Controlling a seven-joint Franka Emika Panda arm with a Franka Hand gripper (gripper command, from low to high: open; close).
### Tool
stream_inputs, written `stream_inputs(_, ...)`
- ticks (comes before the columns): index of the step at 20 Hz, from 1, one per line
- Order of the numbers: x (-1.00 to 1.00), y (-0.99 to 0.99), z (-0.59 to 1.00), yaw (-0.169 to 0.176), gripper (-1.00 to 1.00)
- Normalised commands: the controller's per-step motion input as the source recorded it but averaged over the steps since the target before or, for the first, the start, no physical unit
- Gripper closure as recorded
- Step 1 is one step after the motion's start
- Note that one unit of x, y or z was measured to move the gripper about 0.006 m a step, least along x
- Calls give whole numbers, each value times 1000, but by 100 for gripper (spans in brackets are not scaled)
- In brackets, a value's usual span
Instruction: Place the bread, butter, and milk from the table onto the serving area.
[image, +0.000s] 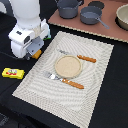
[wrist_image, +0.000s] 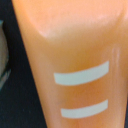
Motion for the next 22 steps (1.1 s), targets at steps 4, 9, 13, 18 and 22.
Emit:
stream_inputs(4,-53,-28,-132,24,100)
stream_inputs(9,-2,-106,-103,6,100)
stream_inputs(13,-23,-213,102,0,100)
stream_inputs(18,167,-142,985,-6,100)
stream_inputs(22,848,-8,1000,-2,100)
